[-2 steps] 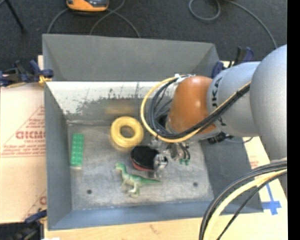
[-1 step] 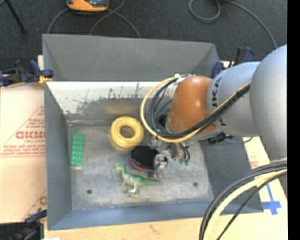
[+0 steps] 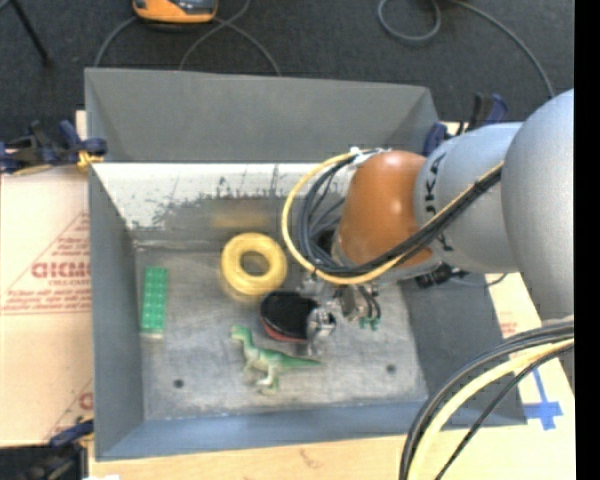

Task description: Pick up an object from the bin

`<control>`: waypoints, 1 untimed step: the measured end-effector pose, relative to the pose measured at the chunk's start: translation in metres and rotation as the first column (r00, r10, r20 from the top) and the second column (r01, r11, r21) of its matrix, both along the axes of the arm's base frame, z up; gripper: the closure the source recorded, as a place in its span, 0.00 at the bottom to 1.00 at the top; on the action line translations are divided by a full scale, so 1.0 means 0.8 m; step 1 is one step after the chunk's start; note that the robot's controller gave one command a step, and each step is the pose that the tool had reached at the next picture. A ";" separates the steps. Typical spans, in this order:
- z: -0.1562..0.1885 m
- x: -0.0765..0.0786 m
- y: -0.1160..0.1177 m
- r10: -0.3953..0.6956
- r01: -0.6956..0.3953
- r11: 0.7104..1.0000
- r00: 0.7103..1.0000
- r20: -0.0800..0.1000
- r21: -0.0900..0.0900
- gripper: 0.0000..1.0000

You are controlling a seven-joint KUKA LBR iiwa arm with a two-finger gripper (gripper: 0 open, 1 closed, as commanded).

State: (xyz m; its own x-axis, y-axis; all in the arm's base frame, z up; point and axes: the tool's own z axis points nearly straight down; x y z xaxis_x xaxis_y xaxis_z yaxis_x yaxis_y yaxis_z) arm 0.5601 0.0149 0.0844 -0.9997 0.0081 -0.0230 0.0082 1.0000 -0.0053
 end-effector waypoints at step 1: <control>0.007 -0.004 0.001 0.000 0.000 1.000 1.000 -0.015 0.002 1.00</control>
Offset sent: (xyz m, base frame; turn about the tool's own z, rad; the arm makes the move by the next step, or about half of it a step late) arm 0.0000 0.0001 0.0990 0.0001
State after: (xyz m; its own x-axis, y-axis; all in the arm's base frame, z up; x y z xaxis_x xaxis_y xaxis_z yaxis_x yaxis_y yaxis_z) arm 0.5572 0.0155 0.0898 -0.9999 0.0080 -0.0084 0.0080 1.0000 -0.0031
